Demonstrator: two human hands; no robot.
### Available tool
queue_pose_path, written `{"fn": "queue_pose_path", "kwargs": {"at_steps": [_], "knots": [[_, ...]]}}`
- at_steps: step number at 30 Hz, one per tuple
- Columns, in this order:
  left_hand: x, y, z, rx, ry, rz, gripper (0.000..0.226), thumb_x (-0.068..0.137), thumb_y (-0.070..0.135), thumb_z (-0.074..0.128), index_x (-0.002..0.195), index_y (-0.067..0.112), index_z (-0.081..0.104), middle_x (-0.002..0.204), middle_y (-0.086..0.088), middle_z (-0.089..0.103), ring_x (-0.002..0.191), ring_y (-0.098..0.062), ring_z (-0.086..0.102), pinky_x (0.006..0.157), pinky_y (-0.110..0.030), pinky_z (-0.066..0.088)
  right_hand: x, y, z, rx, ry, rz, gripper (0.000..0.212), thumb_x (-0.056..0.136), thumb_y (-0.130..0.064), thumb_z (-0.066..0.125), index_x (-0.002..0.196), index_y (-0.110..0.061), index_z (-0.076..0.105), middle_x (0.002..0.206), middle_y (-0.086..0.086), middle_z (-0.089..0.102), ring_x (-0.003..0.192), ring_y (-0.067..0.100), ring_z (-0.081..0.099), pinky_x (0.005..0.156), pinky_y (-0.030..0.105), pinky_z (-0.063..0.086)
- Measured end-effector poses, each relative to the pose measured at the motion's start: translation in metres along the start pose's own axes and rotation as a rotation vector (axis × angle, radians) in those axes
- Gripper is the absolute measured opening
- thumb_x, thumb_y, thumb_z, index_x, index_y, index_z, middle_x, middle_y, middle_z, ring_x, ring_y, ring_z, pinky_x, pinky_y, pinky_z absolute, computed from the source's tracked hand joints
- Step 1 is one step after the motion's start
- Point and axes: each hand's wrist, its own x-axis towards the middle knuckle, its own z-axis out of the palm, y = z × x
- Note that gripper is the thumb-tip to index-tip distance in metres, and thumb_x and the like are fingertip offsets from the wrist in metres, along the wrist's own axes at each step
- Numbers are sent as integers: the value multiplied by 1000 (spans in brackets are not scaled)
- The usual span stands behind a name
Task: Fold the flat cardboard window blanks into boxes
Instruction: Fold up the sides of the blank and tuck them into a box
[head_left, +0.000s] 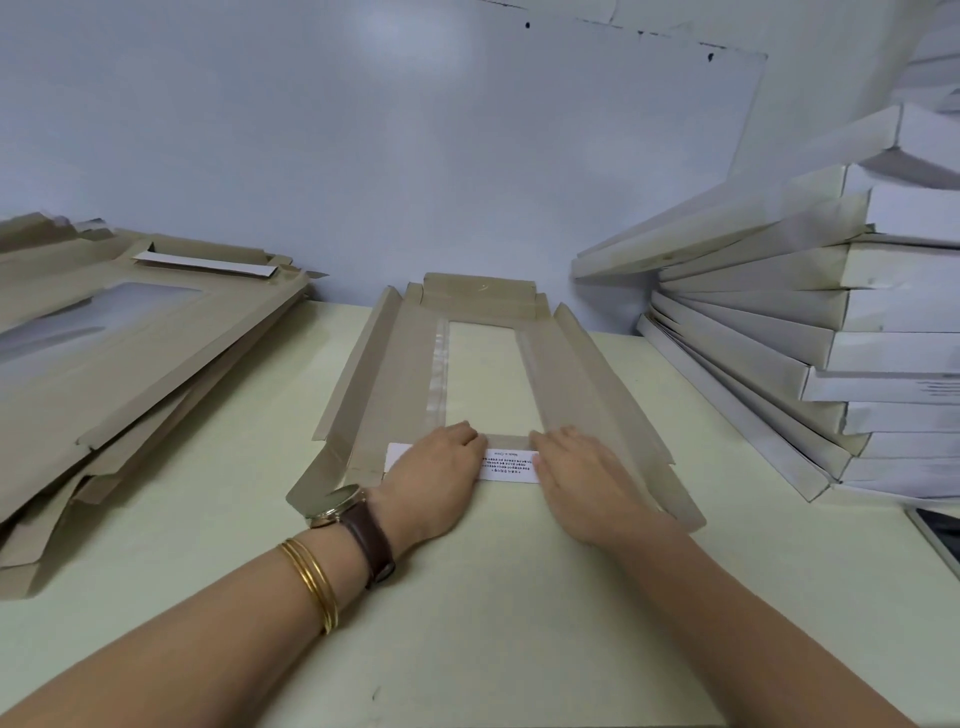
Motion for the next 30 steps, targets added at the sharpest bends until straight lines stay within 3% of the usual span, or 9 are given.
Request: {"fn": "queue_pose_path", "kwargs": {"at_steps": [2, 3, 5, 7, 14, 21, 30], "knots": [[4, 3, 6, -90, -53, -29, 28, 95, 13, 34, 119, 10, 49, 125, -2, 51, 126, -24, 42, 103, -33, 30, 1, -15, 2, 97, -120, 21, 64, 100, -51, 15, 151, -11, 23, 156, 2, 26, 146, 18, 16, 119, 39, 12], [5, 5, 8, -119, -101, -62, 37, 100, 21, 31, 133, 10, 43, 139, 1, 44, 138, -22, 31, 111, -34, 22, 3, -22, 3, 126, -167, 18, 71, 99, -55, 12, 153, -11, 15, 161, 2, 16, 149, 16, 6, 120, 39, 5], [5, 8, 11, -95, -199, -107, 55, 103, 34, 21, 154, 13, 12, 160, 1, 14, 149, -17, 6, 119, -35, 5, 8, -33, 3, 188, -220, -1, 76, 96, -59, 8, 155, -12, 7, 163, 2, 4, 149, 13, -5, 121, 37, -2], [5, 10, 11, -68, -240, -120, 58, 103, 35, 17, 154, 16, -3, 162, 0, -1, 149, -15, -4, 120, -33, -1, 12, -39, 1, 273, -265, 5, 78, 95, -62, 8, 155, -12, 2, 163, 2, -1, 149, 12, -8, 121, 36, -5], [4, 10, 7, -16, -302, -133, 58, 102, 31, 15, 153, 11, -6, 162, -5, -8, 149, -17, -9, 120, -32, -4, 15, -32, 5, 249, -361, -6, 82, 92, -67, 5, 155, -14, -4, 163, -1, -9, 147, 9, -14, 120, 32, -7], [3, -3, 6, -46, -346, -218, 64, 103, 44, 9, 153, 6, -4, 162, -7, -9, 148, -17, -10, 120, -30, -5, 11, -6, 7, 187, -348, 4, 79, 96, -61, 9, 154, -9, 0, 163, 3, -6, 148, 12, -12, 121, 31, -4], [-4, -22, -1, -41, -395, -278, 66, 102, 46, 9, 152, 7, -8, 161, -7, -12, 148, -17, -12, 120, -31, -5, -3, 39, 2, 160, -343, 124, 82, 93, -65, 6, 154, -13, -3, 163, -1, -9, 148, 9, -12, 119, 27, -6]]}}
